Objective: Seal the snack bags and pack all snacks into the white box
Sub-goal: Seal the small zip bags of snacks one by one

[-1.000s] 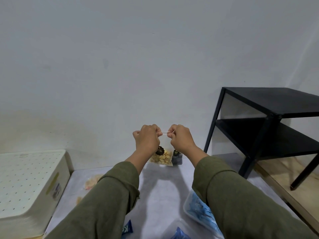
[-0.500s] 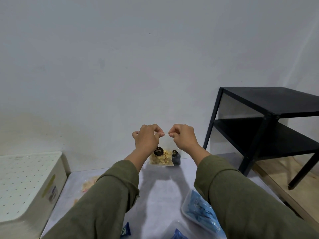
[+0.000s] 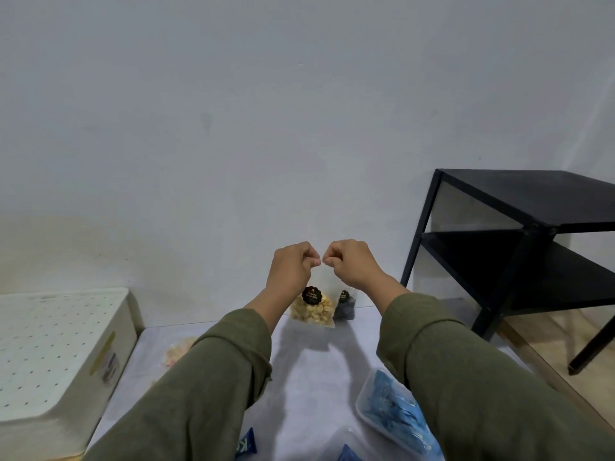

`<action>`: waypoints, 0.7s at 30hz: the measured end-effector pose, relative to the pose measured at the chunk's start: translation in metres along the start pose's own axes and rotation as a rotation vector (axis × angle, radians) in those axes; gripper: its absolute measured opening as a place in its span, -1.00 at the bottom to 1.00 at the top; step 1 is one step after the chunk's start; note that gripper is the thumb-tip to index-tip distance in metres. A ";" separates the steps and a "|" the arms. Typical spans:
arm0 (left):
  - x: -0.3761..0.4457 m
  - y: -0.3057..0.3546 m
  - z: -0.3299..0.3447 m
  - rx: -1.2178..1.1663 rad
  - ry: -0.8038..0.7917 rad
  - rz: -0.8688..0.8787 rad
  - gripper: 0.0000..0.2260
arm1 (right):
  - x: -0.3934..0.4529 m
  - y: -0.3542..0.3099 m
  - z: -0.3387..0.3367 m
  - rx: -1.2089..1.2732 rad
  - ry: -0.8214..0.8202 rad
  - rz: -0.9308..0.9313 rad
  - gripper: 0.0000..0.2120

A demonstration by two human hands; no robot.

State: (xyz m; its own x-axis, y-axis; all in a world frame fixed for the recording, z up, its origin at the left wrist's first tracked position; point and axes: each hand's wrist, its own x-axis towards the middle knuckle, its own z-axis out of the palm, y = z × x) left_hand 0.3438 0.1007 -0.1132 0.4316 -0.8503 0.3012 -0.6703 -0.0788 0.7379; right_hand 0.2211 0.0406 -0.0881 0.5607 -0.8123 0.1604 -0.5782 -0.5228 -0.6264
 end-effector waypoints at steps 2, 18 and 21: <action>-0.001 -0.002 0.000 0.011 0.118 -0.039 -0.87 | 0.001 -0.001 0.002 -0.022 0.023 0.014 -0.85; -0.002 -0.002 -0.005 -0.659 0.054 -0.467 -0.81 | -0.009 -0.002 0.009 0.098 0.117 0.006 -0.88; -0.005 -0.003 -0.006 -0.694 0.016 -0.449 -0.73 | -0.010 -0.003 0.009 0.108 0.112 0.008 -0.91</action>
State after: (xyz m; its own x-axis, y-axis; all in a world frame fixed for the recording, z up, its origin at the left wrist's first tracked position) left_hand 0.3474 0.1078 -0.1135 0.5820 -0.8061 -0.1067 0.0909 -0.0659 0.9937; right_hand 0.2221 0.0528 -0.0947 0.4832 -0.8432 0.2354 -0.5120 -0.4903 -0.7053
